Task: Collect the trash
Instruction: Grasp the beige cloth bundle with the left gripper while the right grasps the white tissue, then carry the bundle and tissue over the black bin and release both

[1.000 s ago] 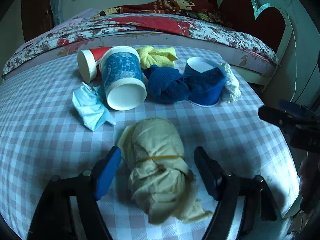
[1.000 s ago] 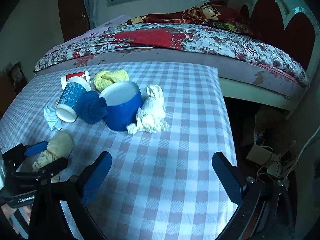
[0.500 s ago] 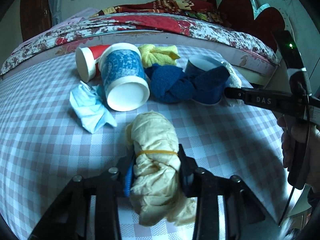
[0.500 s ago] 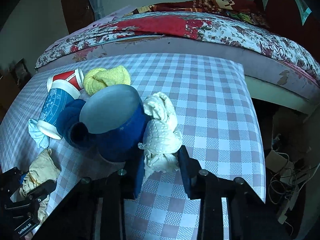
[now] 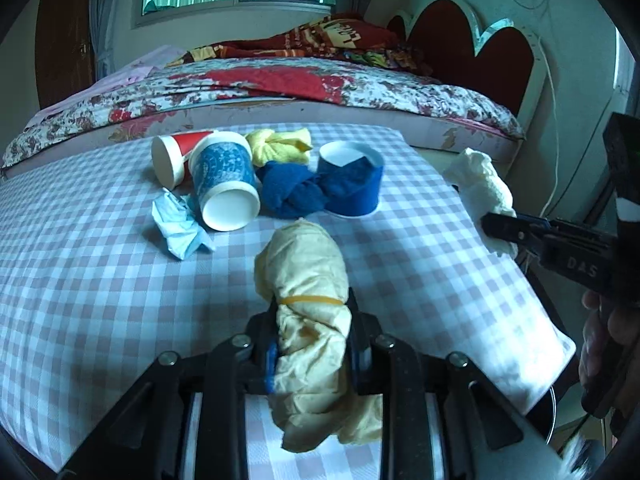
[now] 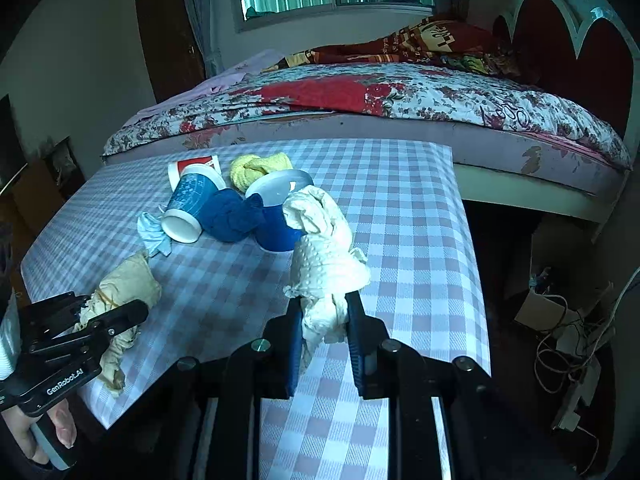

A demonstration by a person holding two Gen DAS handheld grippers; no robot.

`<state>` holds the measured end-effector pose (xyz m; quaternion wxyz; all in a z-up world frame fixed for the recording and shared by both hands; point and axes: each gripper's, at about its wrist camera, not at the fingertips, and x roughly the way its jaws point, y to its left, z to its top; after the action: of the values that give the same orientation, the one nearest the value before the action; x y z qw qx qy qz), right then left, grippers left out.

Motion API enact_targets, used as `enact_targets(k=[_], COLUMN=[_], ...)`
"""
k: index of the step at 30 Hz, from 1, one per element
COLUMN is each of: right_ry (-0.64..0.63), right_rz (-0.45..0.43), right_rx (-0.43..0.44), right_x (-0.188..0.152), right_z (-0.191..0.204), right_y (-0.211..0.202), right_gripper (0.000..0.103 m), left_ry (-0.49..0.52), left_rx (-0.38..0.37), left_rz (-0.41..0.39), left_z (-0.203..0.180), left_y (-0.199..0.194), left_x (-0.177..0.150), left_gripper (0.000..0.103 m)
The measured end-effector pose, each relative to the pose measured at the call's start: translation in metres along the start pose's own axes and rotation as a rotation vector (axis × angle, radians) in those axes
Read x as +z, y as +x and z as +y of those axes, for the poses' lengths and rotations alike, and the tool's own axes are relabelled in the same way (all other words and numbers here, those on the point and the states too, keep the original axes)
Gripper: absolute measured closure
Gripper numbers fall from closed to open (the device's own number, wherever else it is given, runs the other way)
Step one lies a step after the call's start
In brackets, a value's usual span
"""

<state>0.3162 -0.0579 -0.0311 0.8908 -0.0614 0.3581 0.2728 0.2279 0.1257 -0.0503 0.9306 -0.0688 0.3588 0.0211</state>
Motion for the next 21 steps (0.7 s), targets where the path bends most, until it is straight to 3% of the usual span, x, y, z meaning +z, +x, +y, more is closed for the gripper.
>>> enact_targets(k=[10,21], right_ry=[0.058,0.130], right_rz=[-0.049,-0.070], right_rx=[-0.016,-0.069], right_x=[-0.055,-0.111], right_z=[0.000,-0.023], right_y=[-0.083,-0.145], right_gripper=[0.082,0.082], left_ry=[0.063,0.170], left_rx=[-0.038,-0.136], left_rz=[-0.032,-0.039], left_z=[-0.040,-0.107], left_y=[-0.047,-0.077], left_x=[-0.022,-0.049], left_gripper=[0.077,0.077])
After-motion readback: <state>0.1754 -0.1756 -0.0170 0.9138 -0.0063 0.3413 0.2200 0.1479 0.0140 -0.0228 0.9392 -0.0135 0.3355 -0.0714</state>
